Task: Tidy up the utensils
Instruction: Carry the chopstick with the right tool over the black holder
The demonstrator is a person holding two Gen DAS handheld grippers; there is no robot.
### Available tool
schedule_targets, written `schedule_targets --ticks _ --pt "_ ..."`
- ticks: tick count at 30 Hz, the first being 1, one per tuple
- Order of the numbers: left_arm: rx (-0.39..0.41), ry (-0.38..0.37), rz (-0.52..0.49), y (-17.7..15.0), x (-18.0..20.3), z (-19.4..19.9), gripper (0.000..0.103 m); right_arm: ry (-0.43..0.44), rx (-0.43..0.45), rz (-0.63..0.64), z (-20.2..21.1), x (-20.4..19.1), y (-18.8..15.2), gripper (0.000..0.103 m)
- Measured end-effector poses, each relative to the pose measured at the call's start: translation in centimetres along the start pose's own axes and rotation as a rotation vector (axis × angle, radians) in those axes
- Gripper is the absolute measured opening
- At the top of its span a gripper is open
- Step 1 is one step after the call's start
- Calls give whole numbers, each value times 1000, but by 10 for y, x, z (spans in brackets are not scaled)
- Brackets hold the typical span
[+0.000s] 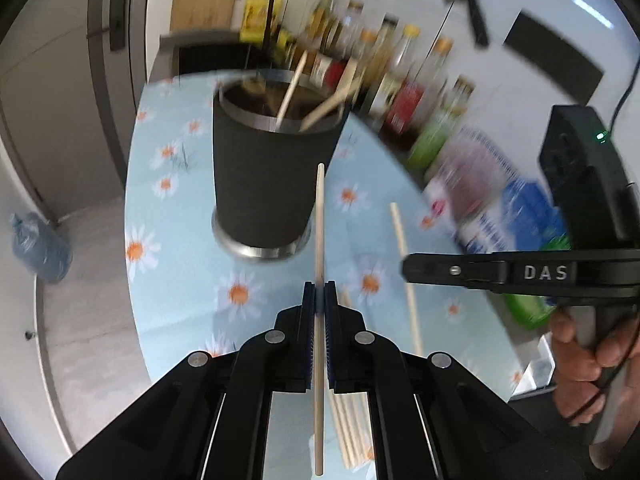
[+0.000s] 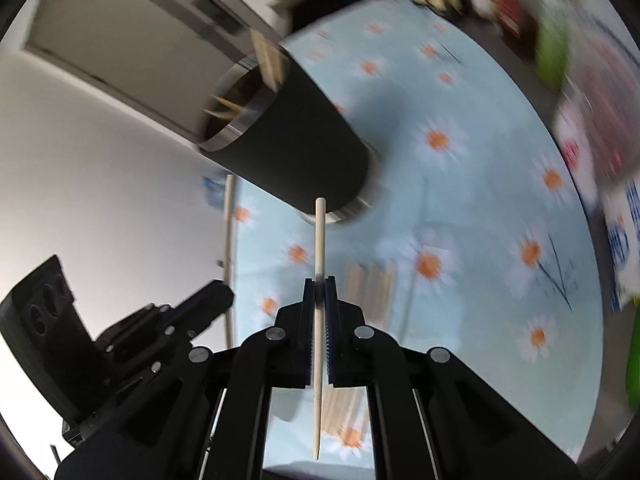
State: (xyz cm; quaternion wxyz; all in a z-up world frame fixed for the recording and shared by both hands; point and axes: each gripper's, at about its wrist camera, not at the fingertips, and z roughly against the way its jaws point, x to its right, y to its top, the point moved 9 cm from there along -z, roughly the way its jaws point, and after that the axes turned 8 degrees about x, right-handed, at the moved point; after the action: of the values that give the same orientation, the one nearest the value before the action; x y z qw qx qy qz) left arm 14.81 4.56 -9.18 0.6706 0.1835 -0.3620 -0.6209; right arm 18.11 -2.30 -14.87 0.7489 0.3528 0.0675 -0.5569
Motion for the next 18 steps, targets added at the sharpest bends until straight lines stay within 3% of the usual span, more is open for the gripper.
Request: schedule_targets --ticks 5,9,18 --pt "130 -35 13 32 1 22 4 116 80 87 13 -33 28 6" --pt "199 -64 14 53 1 31 4 148 147 148 29 -48 49 6" --pt "455 -158 5 120 2 59 4 262 329 243 62 -83 105 6"
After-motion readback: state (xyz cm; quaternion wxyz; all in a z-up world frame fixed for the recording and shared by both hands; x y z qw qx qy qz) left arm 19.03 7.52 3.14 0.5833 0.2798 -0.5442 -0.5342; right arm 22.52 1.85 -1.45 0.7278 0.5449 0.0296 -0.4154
